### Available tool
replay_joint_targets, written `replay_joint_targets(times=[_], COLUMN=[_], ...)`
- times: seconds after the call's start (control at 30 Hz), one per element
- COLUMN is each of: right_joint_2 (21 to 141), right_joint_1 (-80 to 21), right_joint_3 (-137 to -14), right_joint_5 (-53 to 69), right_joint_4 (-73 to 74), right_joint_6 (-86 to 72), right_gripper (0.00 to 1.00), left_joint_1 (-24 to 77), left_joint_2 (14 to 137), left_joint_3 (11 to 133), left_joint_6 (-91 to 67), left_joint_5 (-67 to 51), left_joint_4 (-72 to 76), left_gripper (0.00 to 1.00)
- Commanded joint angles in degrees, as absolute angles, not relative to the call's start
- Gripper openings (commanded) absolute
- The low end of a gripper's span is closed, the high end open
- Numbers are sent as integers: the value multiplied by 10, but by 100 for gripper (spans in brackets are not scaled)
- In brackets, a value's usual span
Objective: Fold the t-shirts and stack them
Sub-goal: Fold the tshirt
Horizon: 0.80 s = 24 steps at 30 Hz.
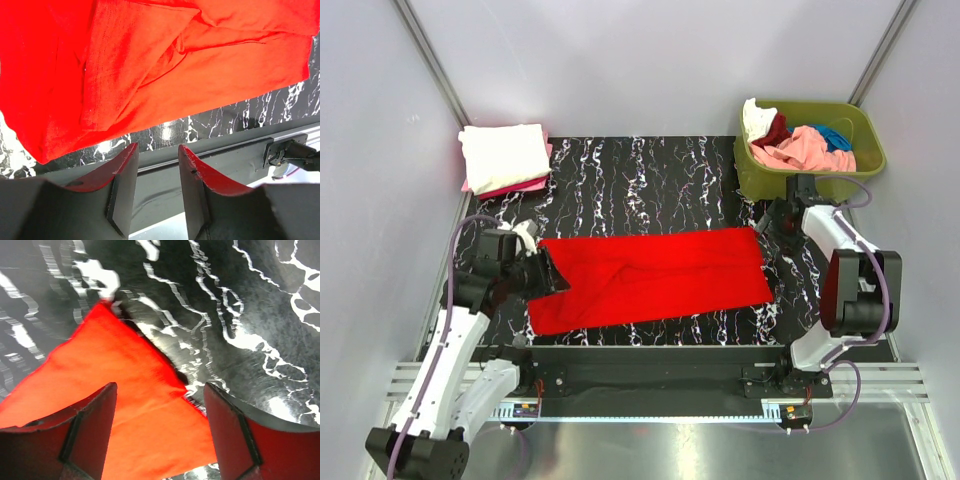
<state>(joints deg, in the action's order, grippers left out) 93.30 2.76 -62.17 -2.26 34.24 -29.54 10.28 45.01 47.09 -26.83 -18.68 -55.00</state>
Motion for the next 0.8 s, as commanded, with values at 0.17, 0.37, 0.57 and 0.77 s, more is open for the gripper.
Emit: replay_joint_targets(times=[0.17, 0.37, 0.57, 0.77], right_joint_2=[873, 993, 1063, 1032], right_joint_1=[-16, -58, -82, -110], right_joint_3=[-611, -653, -672, -613], right_joint_5=[100, 162, 146, 121], right_joint_4=[272, 288, 316, 345], right_joint_6=[-282, -241, -234, -254], right_gripper=[71, 68, 64, 61], left_joint_1=[105, 111, 134, 138], left_joint_2=[469, 514, 636, 836], left_joint_3=[433, 438, 406, 400], left_joint_6=[-309, -345, -373, -353], left_joint_5=[-147, -95, -76, -85], left_joint_4=[-504, -472, -395, -277], left_gripper=[35, 34, 34, 28])
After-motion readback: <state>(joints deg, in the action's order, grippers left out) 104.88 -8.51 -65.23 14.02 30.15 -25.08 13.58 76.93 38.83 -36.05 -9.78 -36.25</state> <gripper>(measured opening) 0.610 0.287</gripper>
